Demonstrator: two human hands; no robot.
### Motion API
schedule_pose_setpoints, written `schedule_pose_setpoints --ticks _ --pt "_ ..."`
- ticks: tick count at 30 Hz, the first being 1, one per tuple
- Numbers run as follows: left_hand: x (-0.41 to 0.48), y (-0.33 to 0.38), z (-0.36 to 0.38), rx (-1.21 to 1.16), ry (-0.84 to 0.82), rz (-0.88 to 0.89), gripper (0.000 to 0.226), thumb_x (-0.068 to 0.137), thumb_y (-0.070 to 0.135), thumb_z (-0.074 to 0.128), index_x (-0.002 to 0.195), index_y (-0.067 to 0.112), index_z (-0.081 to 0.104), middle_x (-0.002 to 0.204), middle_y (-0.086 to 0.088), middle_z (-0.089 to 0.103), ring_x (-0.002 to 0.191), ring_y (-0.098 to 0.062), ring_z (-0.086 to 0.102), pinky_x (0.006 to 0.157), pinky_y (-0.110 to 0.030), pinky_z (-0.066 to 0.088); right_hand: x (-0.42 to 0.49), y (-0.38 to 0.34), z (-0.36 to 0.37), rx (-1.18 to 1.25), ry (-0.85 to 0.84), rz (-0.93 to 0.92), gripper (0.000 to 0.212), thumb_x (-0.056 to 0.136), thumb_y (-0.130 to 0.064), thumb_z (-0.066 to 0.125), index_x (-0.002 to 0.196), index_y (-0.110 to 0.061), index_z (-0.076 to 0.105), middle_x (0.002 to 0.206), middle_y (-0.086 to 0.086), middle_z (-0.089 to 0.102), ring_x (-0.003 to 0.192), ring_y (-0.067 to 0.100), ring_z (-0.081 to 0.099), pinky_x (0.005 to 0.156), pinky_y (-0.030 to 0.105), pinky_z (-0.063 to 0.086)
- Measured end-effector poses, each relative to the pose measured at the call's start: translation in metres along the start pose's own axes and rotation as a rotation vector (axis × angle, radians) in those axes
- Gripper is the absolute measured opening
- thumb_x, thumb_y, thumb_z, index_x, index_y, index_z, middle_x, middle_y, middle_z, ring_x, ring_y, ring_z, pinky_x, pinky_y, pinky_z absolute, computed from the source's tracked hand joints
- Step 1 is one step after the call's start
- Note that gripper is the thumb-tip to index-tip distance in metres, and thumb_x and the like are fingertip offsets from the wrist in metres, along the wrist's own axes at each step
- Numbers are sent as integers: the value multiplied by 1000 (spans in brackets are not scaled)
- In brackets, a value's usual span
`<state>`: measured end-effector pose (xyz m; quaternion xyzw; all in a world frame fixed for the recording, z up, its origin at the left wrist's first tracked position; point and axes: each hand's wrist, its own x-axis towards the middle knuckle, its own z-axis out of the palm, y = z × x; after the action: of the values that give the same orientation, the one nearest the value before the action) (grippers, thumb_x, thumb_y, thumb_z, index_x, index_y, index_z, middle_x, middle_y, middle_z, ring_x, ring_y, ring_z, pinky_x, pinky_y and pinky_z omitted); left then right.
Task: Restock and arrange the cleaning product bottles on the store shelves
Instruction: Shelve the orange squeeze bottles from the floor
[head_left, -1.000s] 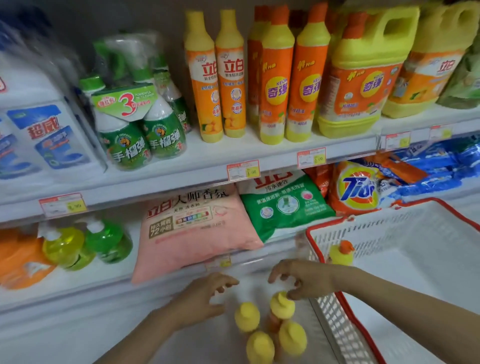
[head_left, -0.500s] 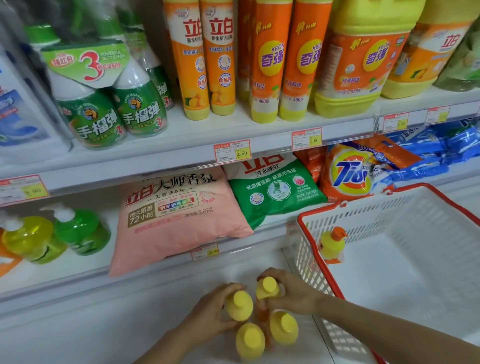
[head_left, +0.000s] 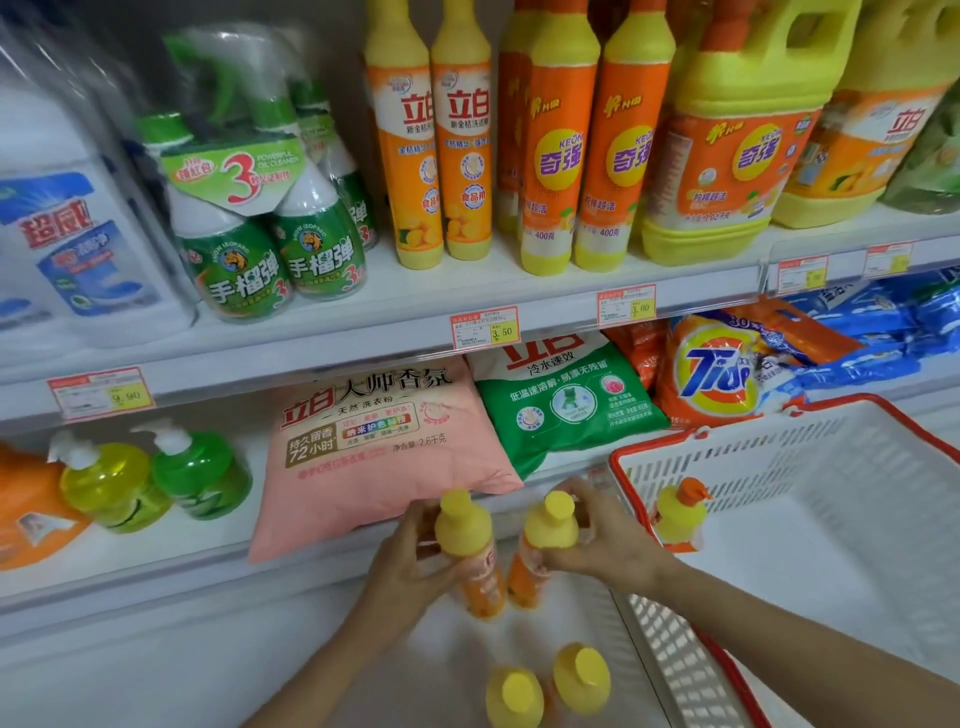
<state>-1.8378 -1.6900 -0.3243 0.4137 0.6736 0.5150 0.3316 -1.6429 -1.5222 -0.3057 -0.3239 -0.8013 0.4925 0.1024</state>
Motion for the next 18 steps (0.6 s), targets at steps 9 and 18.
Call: schedule_pose_setpoints --ticks 9,18 --pt "22 158 -65 -145 254 308 60 66 22 89 115 31 55 106 15 71 91 -2 69 74 -21 57 3 -157 -88 125 202 -384 47 73 -31 82 114 -24 60 101 -5 74 93 11 70 80 27 58" --pt "74 257 -113 -86 360 554 61 77 22 76 132 12 52 120 3 65 107 -2 63 78 -15 52 47 -259 -134 212 442 -634 41 82 -25 77 118 -19 58 102 -2 73 94 12 71 73 29 59"
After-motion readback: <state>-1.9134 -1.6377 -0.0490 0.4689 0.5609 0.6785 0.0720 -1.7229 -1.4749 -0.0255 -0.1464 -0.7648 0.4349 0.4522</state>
